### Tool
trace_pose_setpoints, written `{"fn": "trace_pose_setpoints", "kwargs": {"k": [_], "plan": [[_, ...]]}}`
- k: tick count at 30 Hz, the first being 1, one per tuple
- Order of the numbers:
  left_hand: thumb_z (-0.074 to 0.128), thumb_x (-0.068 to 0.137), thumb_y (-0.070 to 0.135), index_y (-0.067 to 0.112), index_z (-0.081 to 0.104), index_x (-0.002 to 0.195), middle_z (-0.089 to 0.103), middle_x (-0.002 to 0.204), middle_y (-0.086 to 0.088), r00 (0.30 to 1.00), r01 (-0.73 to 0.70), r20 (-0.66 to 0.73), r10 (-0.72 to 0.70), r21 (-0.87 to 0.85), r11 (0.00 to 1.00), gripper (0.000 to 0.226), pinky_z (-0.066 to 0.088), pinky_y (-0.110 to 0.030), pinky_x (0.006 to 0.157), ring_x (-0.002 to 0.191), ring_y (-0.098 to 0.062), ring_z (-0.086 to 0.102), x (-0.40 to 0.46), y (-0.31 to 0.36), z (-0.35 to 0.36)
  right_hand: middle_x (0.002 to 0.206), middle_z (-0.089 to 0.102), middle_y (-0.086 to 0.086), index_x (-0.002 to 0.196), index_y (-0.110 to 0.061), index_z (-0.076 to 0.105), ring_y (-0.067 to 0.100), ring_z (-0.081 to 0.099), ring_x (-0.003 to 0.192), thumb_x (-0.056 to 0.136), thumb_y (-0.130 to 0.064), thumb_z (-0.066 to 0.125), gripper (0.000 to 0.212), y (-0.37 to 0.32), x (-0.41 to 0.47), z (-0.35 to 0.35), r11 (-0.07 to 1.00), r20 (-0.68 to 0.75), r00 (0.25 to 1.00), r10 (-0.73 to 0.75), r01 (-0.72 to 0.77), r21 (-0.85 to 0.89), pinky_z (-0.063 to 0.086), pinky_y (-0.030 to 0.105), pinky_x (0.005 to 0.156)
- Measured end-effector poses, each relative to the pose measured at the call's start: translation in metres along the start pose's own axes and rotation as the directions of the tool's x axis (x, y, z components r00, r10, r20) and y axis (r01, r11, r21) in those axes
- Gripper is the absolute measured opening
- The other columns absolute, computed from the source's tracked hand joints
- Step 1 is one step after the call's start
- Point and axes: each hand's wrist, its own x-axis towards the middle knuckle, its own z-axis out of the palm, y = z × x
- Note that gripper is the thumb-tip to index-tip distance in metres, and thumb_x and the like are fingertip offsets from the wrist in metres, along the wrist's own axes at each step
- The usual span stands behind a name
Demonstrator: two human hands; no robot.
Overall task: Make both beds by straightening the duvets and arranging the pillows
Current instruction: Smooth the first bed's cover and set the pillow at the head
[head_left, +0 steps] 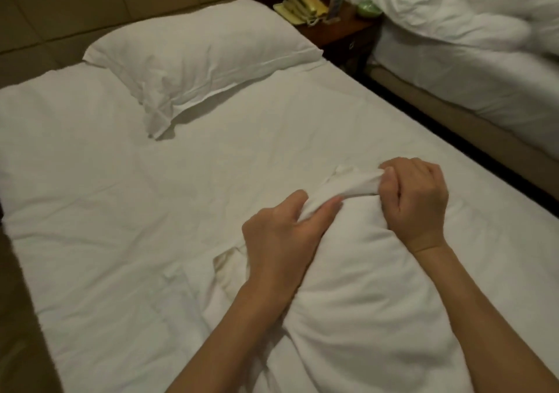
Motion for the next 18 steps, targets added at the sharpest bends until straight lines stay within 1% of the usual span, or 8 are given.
{"fn": "trace_pose_setpoints", "kwargs": {"k": [2, 4, 7, 9, 11, 13, 16, 18], "plan": [[0.051, 0.077, 0.066, 0.026, 0.014, 0.054, 0.017, 0.044, 0.000, 0.995, -0.103, -0.010, 0.102, -0.014, 0.995, 0.060, 0.027, -0.029, 0.045, 0.043, -0.024, 0.032, 0.019, 0.008, 0.005, 0.065, 0.059, 0.014, 0.073, 0.000, 0.060, 0.029, 0.054, 0.056, 0.093, -0.016, 0.034, 0.036, 0.007, 0.014, -0.007, 0.998, -0.008, 0.998, 0.056, -0.056, -0.036, 0.032, 0.030, 0.068], [0.051, 0.077, 0.066, 0.026, 0.015, 0.054, 0.019, 0.045, -0.003, 0.991, -0.126, 0.026, 0.127, -0.050, 0.991, 0.059, 0.028, -0.029, 0.044, 0.043, -0.025, 0.035, 0.033, -0.001, 0.010, 0.065, 0.059, 0.014, 0.073, -0.001, 0.060, 0.027, 0.052, 0.056, 0.092, -0.016, 0.035, 0.036, 0.007, 0.021, -0.006, 0.992, -0.021, 0.996, 0.091, -0.092, -0.085, 0.031, 0.029, 0.068], [0.049, 0.072, 0.078, 0.024, 0.031, 0.052, 0.036, 0.049, -0.003, 0.977, 0.126, 0.171, -0.124, 0.001, 0.992, 0.061, 0.030, -0.032, 0.051, 0.056, -0.026, 0.046, 0.036, -0.048, 0.016, 0.065, 0.060, 0.009, 0.071, -0.006, 0.061, 0.029, 0.056, 0.060, 0.089, -0.018, 0.041, 0.029, -0.004, 0.011, 0.032, 0.991, 0.084, 0.993, 0.080, -0.070, -0.112, 0.034, 0.034, 0.072], [0.048, 0.071, 0.082, 0.024, 0.050, 0.059, 0.055, 0.056, 0.003, 0.907, 0.327, 0.242, -0.346, 0.117, 0.938, 0.059, 0.036, -0.033, 0.060, 0.074, -0.028, 0.060, 0.029, -0.096, 0.019, 0.076, 0.066, 0.004, 0.078, -0.011, 0.066, 0.027, 0.063, 0.075, 0.089, -0.024, 0.043, 0.029, -0.013, -0.007, 0.077, 0.994, 0.242, 0.966, 0.088, -0.069, -0.087, 0.036, 0.035, 0.086], [0.048, 0.078, 0.076, 0.025, 0.069, 0.096, 0.071, 0.101, 0.000, 0.816, 0.462, 0.263, -0.514, 0.237, 0.855, 0.058, 0.041, -0.032, 0.079, 0.104, -0.027, 0.061, 0.020, -0.138, 0.020, 0.098, 0.070, 0.001, 0.093, -0.014, 0.071, 0.023, 0.064, 0.099, 0.091, -0.032, 0.042, 0.033, -0.026, -0.025, 0.116, 0.990, 0.386, 0.915, 0.118, -0.075, -0.123, 0.030, 0.041, 0.103], [0.042, 0.081, 0.072, 0.022, 0.060, 0.126, 0.063, 0.126, -0.002, 0.736, 0.516, 0.278, -0.617, 0.361, 0.777, 0.070, 0.038, -0.031, 0.091, 0.118, -0.025, 0.054, 0.012, -0.168, 0.019, 0.117, 0.067, 0.001, 0.107, -0.017, 0.070, 0.021, 0.057, 0.117, 0.092, -0.037, 0.041, 0.039, -0.041, -0.038, 0.141, 0.983, 0.472, 0.868, 0.154, -0.088, -0.159, 0.023, 0.046, 0.111], [0.023, 0.079, 0.077, 0.028, 0.052, 0.126, 0.066, 0.115, -0.005, 0.674, 0.467, 0.333, -0.659, 0.499, 0.730, 0.075, 0.039, -0.032, 0.084, 0.109, -0.027, 0.058, 0.003, -0.188, 0.013, 0.126, 0.063, 0.001, 0.115, -0.018, 0.068, 0.020, 0.053, 0.124, 0.094, -0.038, 0.038, 0.042, -0.063, -0.045, 0.153, 0.981, 0.539, 0.824, 0.173, -0.096, -0.168, 0.020, 0.048, 0.113], [0.016, 0.076, 0.078, 0.029, 0.049, 0.120, 0.067, 0.104, -0.003, 0.707, 0.425, 0.352, -0.614, 0.482, 0.766, 0.074, 0.042, -0.033, 0.082, 0.100, -0.026, 0.060, 0.005, -0.187, 0.009, 0.128, 0.062, 0.001, 0.118, -0.018, 0.066, 0.020, 0.052, 0.124, 0.094, -0.038, 0.035, 0.043, -0.067, -0.042, 0.153, 0.977, 0.563, 0.804, 0.191, -0.103, -0.184, 0.019, 0.047, 0.113]]}}
